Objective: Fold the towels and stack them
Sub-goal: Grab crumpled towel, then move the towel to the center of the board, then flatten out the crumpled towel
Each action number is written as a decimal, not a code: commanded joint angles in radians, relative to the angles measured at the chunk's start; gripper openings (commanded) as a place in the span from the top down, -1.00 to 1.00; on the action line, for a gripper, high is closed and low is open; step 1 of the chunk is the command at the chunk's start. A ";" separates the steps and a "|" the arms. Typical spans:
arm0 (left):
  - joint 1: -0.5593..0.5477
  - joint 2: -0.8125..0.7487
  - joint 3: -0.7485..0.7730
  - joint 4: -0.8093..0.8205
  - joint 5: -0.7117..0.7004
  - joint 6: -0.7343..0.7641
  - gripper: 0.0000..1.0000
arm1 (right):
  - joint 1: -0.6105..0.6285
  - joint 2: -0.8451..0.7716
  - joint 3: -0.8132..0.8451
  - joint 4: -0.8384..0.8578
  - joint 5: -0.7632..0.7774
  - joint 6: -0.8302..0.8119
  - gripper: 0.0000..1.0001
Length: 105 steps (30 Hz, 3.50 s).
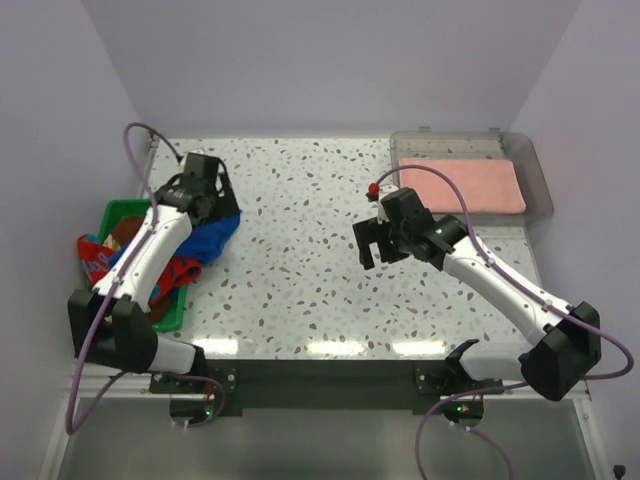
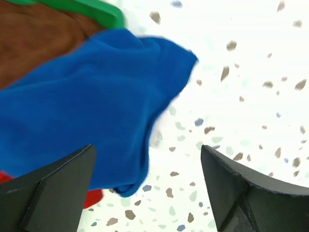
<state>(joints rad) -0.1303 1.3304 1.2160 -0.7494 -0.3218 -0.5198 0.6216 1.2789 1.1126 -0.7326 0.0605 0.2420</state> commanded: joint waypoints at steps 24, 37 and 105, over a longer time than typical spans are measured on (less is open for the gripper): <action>-0.236 0.705 0.200 -0.028 -0.523 0.342 -0.80 | 0.001 -0.069 -0.143 0.079 -0.056 -0.030 -0.97; -0.235 0.742 0.212 0.016 -0.605 0.337 1.00 | 0.001 -0.076 -0.158 0.084 -0.056 -0.026 -0.97; 0.248 -0.139 -0.400 0.123 -0.327 -0.028 -0.24 | 0.172 0.648 0.121 0.200 0.018 0.109 0.20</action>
<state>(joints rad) 0.0467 1.1820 0.8204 -0.6926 -0.6228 -0.5663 0.8474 1.9514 1.3159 -0.5007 0.0357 0.2600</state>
